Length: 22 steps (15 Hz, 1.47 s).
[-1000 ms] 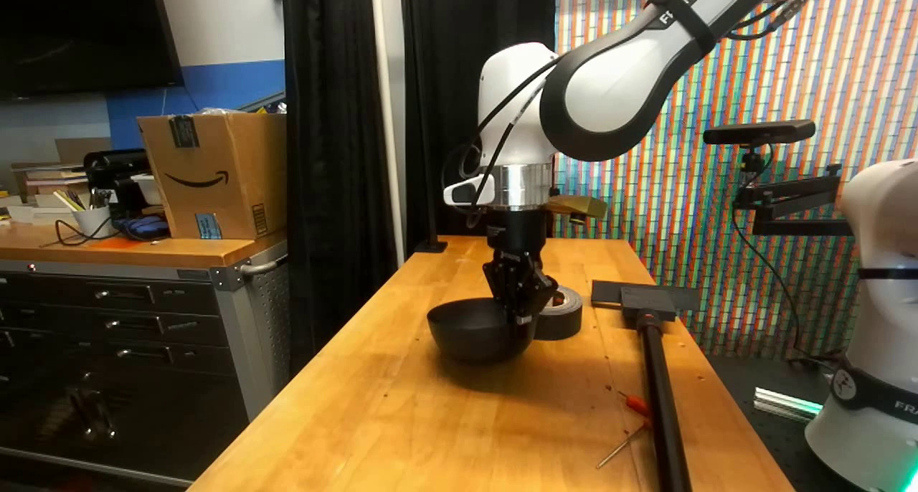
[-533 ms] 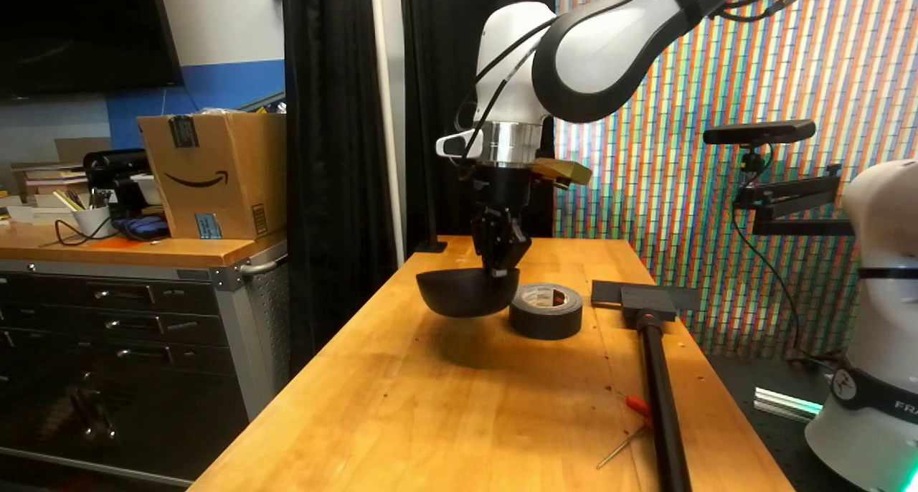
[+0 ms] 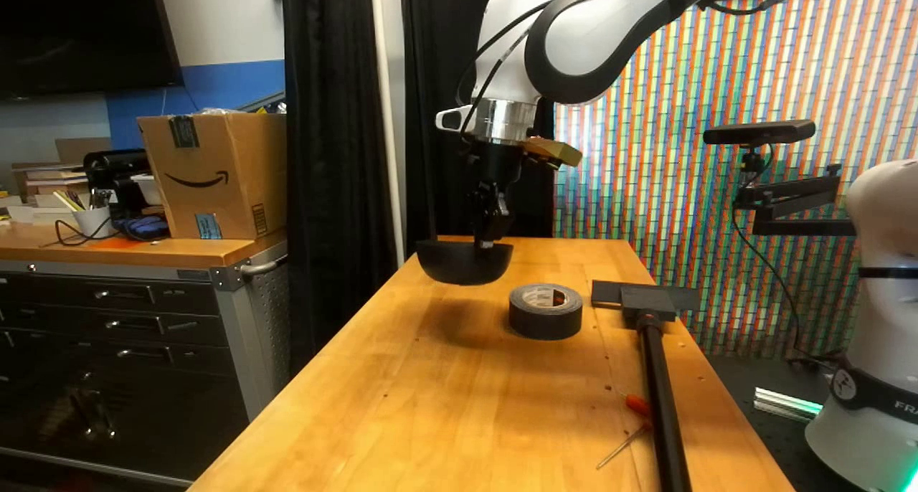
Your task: Move the black bowl to the right
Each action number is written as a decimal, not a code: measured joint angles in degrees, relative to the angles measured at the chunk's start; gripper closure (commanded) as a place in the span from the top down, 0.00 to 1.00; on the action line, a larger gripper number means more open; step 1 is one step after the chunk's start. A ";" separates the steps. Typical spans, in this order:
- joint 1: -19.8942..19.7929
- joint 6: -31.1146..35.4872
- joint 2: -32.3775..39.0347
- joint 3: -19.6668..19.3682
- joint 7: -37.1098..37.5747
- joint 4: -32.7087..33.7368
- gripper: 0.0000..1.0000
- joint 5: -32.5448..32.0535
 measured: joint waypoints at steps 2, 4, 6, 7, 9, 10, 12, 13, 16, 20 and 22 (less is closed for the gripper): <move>-1.01 0.06 0.00 -1.45 0.80 -0.06 0.02 0.00; -2.26 0.21 -0.01 -3.10 1.31 -0.24 0.02 0.06; -3.47 0.41 -0.17 -4.73 1.64 -0.54 0.02 0.25; -4.06 0.70 -0.29 -5.45 1.82 -0.80 0.02 0.29; -5.17 1.14 -0.58 -6.75 2.33 -1.40 0.02 0.30; -5.66 1.14 -0.77 -7.34 2.48 -1.70 0.02 0.30; -6.64 1.18 -1.30 -8.48 2.82 -2.44 0.02 0.30; -7.19 1.21 -1.50 -9.04 2.94 -2.81 0.02 0.30; -8.65 1.21 -2.02 -10.82 3.25 -3.92 0.02 0.30; -10.52 1.22 -2.13 -13.15 3.42 -4.85 0.02 0.32; -11.09 1.29 -2.13 -14.00 3.44 -4.99 0.02 0.66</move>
